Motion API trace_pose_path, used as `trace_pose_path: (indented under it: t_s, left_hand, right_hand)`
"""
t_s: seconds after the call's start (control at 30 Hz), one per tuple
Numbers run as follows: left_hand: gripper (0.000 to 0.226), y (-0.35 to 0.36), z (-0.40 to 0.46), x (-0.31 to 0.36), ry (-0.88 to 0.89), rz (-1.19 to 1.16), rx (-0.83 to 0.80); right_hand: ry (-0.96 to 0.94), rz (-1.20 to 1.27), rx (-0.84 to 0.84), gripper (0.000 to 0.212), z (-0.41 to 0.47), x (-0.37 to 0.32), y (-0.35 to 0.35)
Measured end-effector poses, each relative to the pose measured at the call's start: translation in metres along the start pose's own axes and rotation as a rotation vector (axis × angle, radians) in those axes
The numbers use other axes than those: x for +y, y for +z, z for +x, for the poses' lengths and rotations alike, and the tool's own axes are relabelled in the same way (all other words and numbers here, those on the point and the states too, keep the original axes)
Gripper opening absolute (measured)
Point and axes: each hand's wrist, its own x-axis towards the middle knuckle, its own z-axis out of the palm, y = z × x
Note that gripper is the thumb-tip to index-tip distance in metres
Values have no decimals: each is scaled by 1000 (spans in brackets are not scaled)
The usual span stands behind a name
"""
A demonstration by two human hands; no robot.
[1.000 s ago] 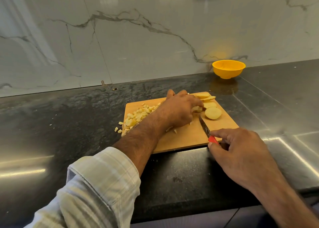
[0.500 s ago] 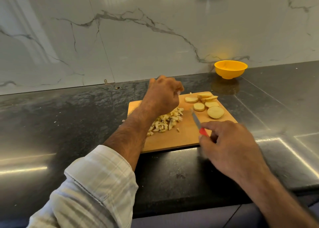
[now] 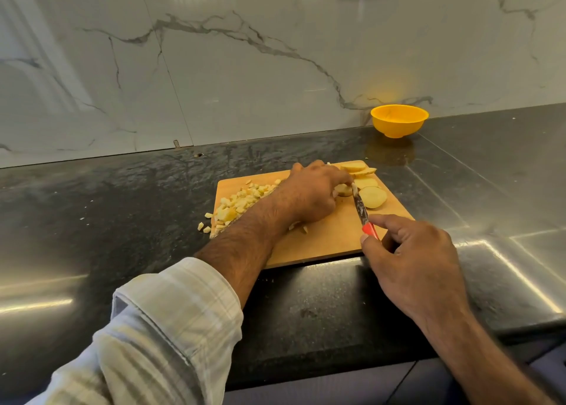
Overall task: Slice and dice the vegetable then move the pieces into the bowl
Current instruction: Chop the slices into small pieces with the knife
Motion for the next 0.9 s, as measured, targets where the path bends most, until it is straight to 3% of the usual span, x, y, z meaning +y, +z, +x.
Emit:
trace_pose_path:
  t_s: [0.23, 0.53, 0.67, 0.9]
  left_hand:
    - [31, -8, 1, -4, -26, 54, 26]
    - [31, -13, -19, -20, -75, -34, 17]
    - [23, -17, -21, -21, -78, -12, 59]
    - [24, -26, -30, -35, -54, -490, 254]
  right_hand:
    - [29, -28, -8, 40, -1, -3, -2]
    - [19, -135, -146, 41, 7, -12, -2]
    - [14, -134, -121, 41, 9, -13, -5]
    - [-54, -5, -97, 37, 6, -16, -6]
